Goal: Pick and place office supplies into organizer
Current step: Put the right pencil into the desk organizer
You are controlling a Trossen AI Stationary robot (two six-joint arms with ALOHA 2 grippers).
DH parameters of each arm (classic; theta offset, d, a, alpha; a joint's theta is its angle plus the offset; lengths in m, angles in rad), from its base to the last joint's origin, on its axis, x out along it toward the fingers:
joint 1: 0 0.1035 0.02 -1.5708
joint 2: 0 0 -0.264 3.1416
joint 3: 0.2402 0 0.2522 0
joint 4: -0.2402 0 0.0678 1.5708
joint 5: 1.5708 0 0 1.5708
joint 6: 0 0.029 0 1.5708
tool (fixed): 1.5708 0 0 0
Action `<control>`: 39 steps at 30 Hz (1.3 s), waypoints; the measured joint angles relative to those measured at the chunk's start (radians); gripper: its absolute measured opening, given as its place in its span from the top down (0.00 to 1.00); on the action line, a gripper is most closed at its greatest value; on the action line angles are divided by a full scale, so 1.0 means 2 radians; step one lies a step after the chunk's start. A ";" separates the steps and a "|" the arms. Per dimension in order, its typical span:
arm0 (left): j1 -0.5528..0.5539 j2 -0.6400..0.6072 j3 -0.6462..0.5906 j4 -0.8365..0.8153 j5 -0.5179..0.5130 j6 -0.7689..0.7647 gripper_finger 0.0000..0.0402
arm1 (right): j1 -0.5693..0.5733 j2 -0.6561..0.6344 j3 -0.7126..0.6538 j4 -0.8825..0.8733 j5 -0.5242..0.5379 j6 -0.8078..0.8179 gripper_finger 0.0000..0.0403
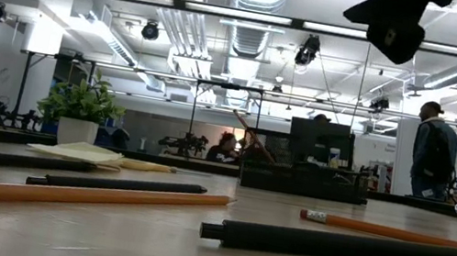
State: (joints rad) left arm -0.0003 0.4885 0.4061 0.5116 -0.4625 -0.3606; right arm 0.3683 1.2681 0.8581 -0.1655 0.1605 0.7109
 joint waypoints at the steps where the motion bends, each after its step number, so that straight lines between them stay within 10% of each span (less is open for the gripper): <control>1: 0.000 0.000 0.000 0.000 0.000 0.000 0.61 | 0.005 0.003 0.000 -0.001 0.000 0.001 0.64; 15: 0.000 0.000 0.000 -0.004 0.000 0.000 0.61 | 0.045 0.125 0.044 0.005 -0.001 0.018 0.64; 25: 0.000 0.003 0.000 -0.004 0.000 0.000 0.61 | 0.046 0.241 0.176 -0.212 -0.001 0.034 0.64; 39: 0.000 0.011 0.000 -0.008 0.000 0.000 0.61 | 0.044 0.262 0.189 -0.211 -0.002 0.046 0.65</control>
State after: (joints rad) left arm -0.0006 0.5106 0.4065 0.4965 -0.4619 -0.3603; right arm 0.4560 1.7911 1.2366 -0.5880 0.1562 0.8020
